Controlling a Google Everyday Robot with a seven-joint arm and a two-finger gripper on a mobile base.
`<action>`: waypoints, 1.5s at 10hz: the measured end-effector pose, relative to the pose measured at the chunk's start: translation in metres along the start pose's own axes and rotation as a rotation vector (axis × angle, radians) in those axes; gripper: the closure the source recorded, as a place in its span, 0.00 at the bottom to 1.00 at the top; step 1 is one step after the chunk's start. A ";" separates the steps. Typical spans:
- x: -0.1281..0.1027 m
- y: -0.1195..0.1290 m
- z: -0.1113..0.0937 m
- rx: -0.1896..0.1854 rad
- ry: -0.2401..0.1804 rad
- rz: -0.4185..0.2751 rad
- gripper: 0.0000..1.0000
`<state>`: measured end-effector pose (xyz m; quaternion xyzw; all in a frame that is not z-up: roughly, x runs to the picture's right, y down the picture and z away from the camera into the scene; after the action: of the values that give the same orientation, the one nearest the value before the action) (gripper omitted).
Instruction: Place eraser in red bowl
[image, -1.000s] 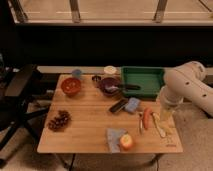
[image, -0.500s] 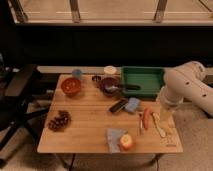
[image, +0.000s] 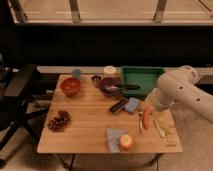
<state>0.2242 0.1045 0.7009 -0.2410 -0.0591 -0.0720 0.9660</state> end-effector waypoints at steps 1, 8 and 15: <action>-0.028 -0.008 0.006 0.021 -0.031 -0.097 0.35; -0.077 -0.017 0.012 0.053 -0.054 -0.307 0.35; -0.118 -0.094 0.071 0.149 0.000 -0.393 0.35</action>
<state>0.0870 0.0695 0.7884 -0.1526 -0.1100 -0.2547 0.9485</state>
